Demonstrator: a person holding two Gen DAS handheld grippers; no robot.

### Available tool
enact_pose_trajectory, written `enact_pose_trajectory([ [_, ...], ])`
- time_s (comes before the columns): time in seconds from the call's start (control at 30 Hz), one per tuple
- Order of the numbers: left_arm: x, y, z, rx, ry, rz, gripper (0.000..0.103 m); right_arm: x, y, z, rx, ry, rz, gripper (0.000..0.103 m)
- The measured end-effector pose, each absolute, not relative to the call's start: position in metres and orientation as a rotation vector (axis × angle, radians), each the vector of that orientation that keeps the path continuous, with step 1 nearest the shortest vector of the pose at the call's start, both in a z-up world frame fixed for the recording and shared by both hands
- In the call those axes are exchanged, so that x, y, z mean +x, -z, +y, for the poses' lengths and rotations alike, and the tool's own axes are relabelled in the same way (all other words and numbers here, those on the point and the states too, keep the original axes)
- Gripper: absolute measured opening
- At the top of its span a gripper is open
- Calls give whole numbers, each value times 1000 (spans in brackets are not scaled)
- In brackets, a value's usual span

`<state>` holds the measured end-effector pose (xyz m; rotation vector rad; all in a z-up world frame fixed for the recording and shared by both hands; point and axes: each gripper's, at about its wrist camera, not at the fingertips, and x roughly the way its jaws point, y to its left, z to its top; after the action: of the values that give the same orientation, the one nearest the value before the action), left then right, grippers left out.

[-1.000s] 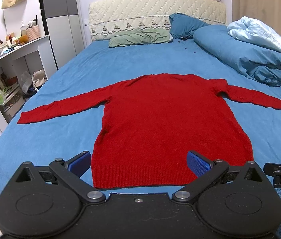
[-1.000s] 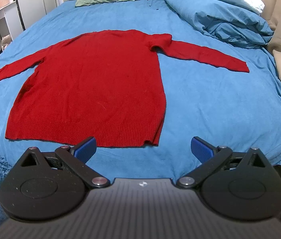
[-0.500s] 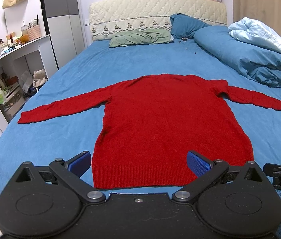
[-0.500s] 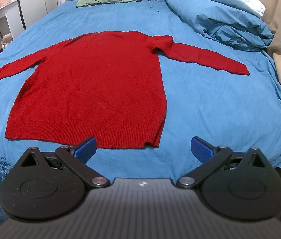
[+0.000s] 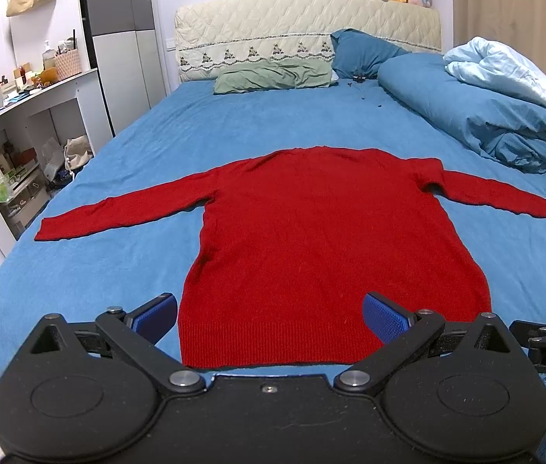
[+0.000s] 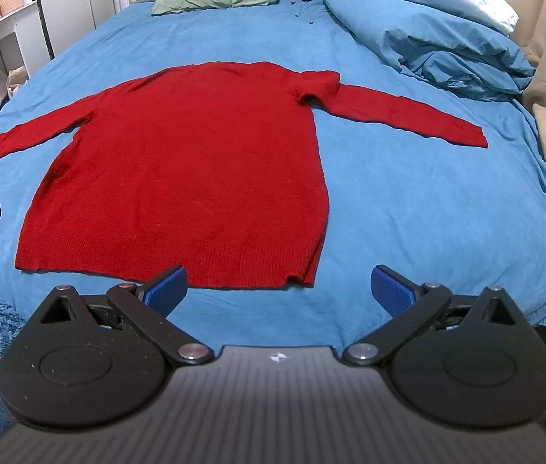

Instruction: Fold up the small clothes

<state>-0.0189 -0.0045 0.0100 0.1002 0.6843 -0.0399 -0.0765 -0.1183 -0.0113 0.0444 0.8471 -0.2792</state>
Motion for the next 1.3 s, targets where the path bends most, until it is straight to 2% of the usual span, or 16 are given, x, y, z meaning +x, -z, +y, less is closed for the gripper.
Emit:
enact_pose_trajectory([
  [1.3, -15, -12, -1, 73, 28, 695, 103, -78, 7, -118, 37, 269, 835, 103],
])
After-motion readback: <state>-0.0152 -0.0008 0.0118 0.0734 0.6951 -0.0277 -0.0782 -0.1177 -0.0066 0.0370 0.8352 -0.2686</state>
